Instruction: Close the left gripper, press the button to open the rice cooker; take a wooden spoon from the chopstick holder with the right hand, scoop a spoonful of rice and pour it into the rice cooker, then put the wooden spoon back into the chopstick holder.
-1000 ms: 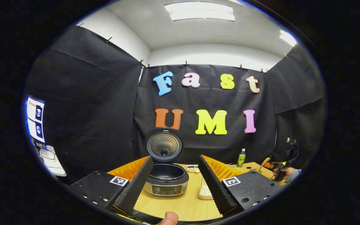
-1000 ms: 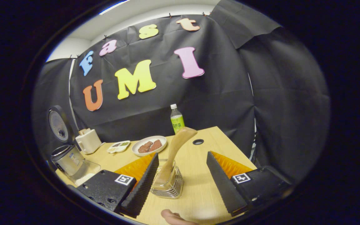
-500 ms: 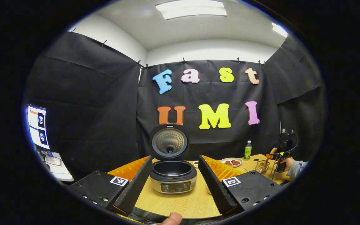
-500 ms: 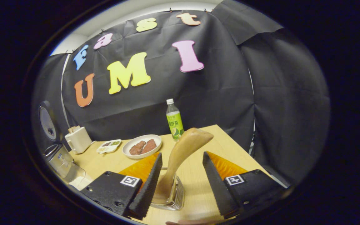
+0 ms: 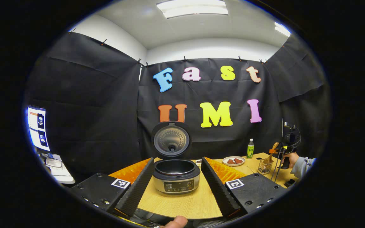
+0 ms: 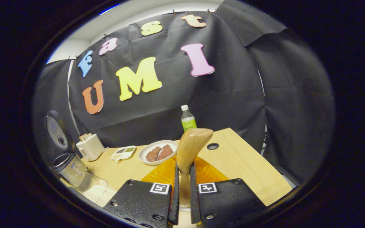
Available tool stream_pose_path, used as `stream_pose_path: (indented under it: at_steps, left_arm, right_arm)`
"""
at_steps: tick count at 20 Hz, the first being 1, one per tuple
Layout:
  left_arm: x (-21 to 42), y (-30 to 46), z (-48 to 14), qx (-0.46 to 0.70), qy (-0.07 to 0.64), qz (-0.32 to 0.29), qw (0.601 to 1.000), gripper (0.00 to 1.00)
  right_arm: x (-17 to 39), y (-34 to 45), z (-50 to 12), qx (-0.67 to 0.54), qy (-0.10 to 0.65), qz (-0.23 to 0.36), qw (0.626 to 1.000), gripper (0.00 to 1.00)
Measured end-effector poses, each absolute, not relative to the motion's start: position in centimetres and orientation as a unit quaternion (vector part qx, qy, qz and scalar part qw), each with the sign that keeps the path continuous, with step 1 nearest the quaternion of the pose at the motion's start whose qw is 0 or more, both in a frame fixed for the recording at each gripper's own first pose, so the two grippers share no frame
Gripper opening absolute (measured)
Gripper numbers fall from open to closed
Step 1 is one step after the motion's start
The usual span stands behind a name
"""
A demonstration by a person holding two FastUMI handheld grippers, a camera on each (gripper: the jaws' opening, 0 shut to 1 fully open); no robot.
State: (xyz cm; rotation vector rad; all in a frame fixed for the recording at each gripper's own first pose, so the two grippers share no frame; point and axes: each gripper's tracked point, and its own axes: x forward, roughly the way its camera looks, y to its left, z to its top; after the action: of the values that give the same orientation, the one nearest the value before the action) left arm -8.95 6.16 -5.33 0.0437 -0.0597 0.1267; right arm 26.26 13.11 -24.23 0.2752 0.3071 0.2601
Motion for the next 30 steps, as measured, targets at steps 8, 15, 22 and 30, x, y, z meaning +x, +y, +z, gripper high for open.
stream_pose_path:
  at_steps: [8, 15, 22, 30]
  left_arm:
    - [-9.7, 6.6, -6.4, 0.016, -0.02, 0.057, 0.998, 0.94]
    - [-10.3, 6.7, -7.6, 0.024, -0.01, 0.048, 0.998, 0.94]
    - [-10.5, 7.1, -8.8, 0.023, 0.005, 0.052, 0.998, 0.94]
    - [-10.8, 7.3, -9.3, 0.027, 0.008, 0.05, 0.998, 0.94]
  right_arm:
    - [22.5, 16.4, -15.7, 0.063, 0.084, 0.173, 0.979, 0.12]
    - [17.9, 23.9, -11.4, 0.056, 0.089, 0.213, 0.971, 0.12]
    - [13.3, 33.3, -13.7, 0.032, 0.106, 0.247, 0.963, 0.12]
    - [14.4, 33.9, -22.9, 0.007, 0.152, 0.194, 0.969, 0.12]
